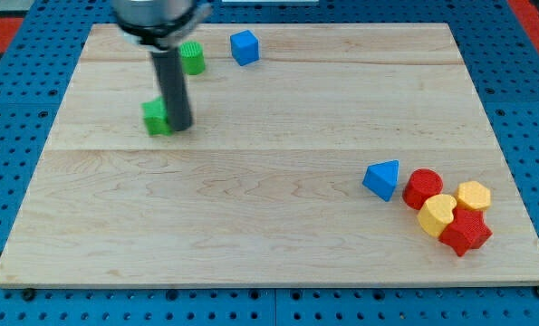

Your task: Move the blue cube towards the green circle

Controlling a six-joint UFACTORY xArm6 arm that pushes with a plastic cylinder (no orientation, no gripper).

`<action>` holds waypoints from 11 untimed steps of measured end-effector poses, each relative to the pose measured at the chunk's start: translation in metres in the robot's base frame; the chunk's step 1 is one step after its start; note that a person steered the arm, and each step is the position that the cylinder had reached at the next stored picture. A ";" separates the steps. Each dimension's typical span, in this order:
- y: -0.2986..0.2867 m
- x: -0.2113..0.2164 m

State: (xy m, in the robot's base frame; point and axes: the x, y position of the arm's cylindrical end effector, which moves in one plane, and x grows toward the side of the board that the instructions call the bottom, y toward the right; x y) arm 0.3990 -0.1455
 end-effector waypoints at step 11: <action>0.049 -0.155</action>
